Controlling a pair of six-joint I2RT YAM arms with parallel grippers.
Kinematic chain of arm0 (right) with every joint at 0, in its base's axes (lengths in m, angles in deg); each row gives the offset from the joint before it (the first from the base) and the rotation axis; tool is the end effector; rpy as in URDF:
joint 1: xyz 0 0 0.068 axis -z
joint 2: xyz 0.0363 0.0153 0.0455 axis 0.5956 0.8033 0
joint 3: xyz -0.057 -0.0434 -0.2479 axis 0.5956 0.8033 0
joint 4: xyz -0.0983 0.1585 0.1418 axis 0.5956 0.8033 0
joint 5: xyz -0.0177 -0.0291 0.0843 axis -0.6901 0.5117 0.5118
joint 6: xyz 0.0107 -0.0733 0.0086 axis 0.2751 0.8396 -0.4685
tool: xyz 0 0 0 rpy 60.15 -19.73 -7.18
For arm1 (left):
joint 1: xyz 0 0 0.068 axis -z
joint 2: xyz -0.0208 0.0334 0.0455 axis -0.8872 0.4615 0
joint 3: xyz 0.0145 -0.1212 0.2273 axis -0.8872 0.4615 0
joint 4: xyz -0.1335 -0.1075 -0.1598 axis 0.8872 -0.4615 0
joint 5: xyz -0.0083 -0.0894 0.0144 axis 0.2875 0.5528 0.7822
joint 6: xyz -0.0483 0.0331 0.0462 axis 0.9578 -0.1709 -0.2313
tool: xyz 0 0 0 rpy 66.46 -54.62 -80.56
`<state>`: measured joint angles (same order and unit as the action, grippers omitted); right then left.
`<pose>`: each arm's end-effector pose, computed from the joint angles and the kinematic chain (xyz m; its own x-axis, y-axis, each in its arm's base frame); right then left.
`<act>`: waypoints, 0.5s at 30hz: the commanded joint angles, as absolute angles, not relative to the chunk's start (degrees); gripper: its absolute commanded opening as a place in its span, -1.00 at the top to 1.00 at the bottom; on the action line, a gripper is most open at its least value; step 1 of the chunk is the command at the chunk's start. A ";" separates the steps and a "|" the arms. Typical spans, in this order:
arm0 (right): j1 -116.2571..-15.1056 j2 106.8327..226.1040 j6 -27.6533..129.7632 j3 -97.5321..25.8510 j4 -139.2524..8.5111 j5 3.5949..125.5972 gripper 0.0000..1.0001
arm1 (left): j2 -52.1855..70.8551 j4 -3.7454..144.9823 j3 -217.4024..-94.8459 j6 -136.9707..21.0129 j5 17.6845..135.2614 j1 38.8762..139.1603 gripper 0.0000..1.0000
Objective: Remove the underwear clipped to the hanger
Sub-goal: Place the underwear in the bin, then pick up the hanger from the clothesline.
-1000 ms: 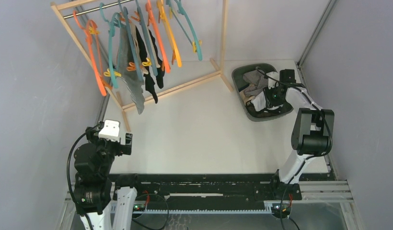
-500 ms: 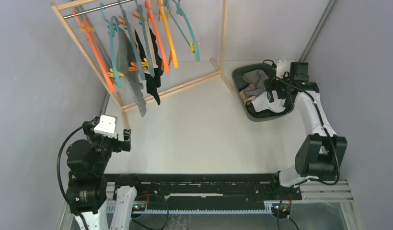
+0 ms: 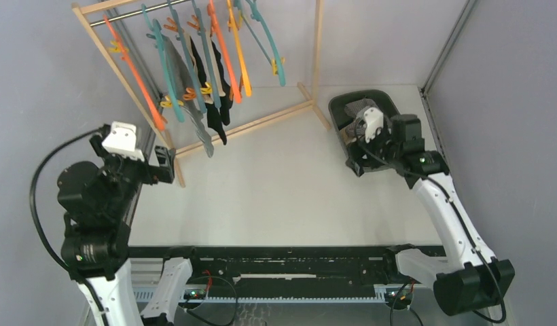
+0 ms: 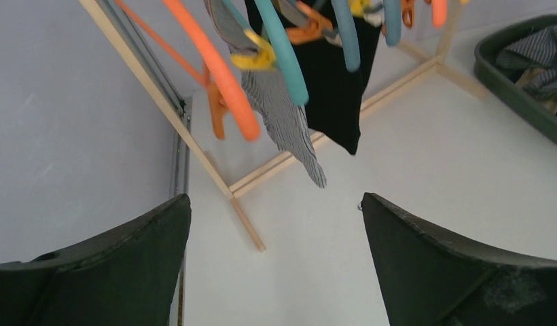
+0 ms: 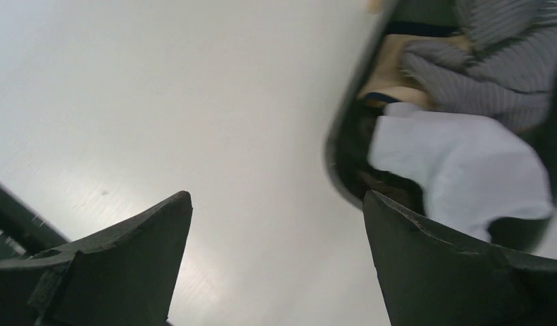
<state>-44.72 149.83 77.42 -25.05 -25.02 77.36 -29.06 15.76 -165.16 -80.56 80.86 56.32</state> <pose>0.2235 0.0541 0.3131 -0.4740 -0.3849 -0.7919 -0.5880 0.8078 -0.0408 0.0691 -0.0063 0.4366 -0.1243 0.1739 -0.9769 0.1363 0.9782 0.1568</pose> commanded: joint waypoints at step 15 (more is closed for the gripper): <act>-49.74 145.45 76.74 -17.01 -28.73 80.00 -0.86 | 2.34 10.58 -207.61 -71.69 74.20 61.23 -0.73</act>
<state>-49.46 145.81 76.79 -16.85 -26.35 79.19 -1.67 12.11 -200.86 -73.44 78.43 58.31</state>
